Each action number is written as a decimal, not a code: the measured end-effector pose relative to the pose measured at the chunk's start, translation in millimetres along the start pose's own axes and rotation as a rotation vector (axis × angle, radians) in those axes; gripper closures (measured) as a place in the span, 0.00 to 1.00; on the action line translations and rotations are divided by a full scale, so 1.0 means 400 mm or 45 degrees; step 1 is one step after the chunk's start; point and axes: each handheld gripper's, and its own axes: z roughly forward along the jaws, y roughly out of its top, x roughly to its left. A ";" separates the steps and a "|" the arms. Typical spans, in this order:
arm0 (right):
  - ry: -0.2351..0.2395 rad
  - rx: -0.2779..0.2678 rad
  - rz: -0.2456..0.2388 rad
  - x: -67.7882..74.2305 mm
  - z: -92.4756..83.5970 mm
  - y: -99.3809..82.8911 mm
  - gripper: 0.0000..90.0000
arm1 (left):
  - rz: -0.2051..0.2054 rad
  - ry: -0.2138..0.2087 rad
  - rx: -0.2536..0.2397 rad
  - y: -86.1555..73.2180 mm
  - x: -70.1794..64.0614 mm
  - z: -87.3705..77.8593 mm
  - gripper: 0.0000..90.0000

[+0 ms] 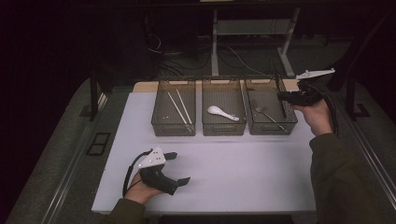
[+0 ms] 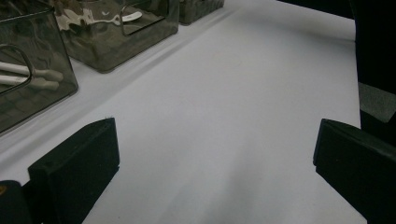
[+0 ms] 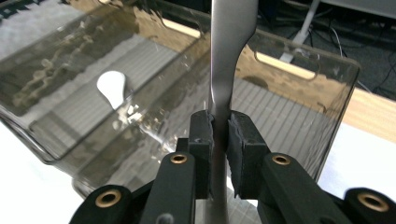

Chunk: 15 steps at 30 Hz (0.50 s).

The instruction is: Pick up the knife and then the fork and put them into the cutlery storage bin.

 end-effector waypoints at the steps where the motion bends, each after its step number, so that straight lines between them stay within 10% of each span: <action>1: 0.000 0.007 0.010 -0.004 0.005 -0.006 0.89 | 0.001 -0.001 0.002 0.000 0.001 0.000 0.00; 15: -0.033 0.211 0.047 -0.033 0.061 -0.083 0.89 | 0.001 -0.007 0.008 -0.001 0.001 0.002 0.00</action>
